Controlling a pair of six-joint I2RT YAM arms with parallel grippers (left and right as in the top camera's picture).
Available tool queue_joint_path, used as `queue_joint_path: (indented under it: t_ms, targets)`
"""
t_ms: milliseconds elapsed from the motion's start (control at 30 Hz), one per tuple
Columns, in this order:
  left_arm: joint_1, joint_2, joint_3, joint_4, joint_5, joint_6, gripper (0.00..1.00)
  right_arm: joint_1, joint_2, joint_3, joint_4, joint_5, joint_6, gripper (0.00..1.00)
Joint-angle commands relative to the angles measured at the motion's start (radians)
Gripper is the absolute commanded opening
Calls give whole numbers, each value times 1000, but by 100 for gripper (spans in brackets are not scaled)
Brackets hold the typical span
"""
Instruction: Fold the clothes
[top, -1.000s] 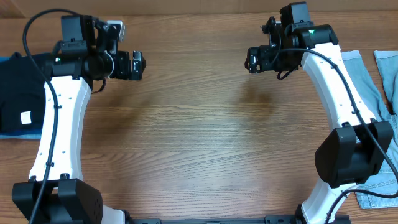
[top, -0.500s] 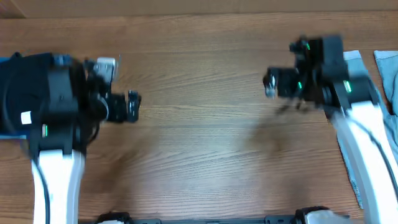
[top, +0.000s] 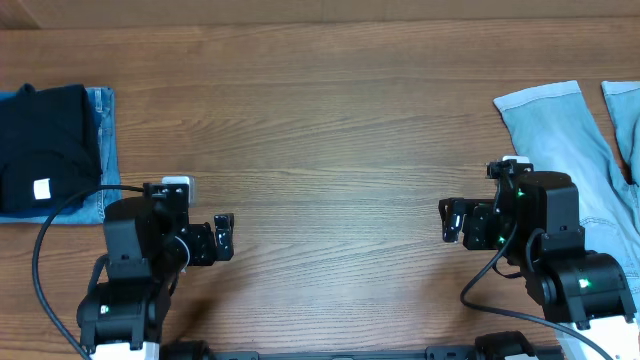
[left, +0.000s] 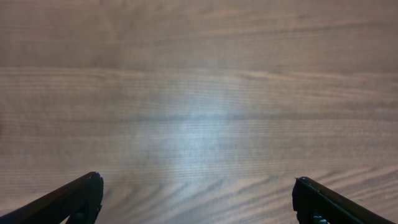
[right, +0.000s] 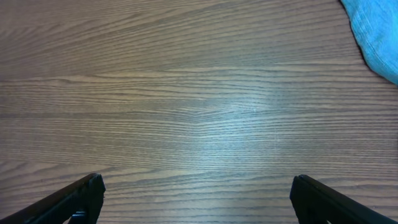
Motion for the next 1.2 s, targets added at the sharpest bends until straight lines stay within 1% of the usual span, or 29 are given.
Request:
queue_joint_path:
  t_ms: [0, 267, 400, 600, 800, 867, 1000, 1133, 1167]
  targets:
    - [3, 32, -6, -14, -5, -13, 100, 3, 26, -7, 5, 9, 4, 100]
    - [3, 129, -6, -14, -5, -13, 100, 3, 132, -9, 5, 9, 4, 100]
    - [3, 182, -6, -14, -5, -13, 100, 3, 96, -10, 5, 10, 4, 100]
    - [3, 260, -6, -14, -5, -13, 100, 3, -137, -10, 0, 14, 4, 100]
    - [3, 329, -6, -10, -5, -13, 100, 3, -472, -47, -37, 58, 3, 100]
    - [3, 346, -6, -10, -5, -13, 100, 3, -588, -83, -36, 62, 3, 100]
    - [3, 373, -6, -10, -5, -13, 100, 3, -745, -170, -31, 64, 3, 100]
    - [3, 383, -6, -10, -5, -13, 100, 3, -869, -298, 75, 73, 3, 100]
    - [3, 383, -6, -10, -5, -13, 100, 3, -866, -328, 111, 73, 3, 100]
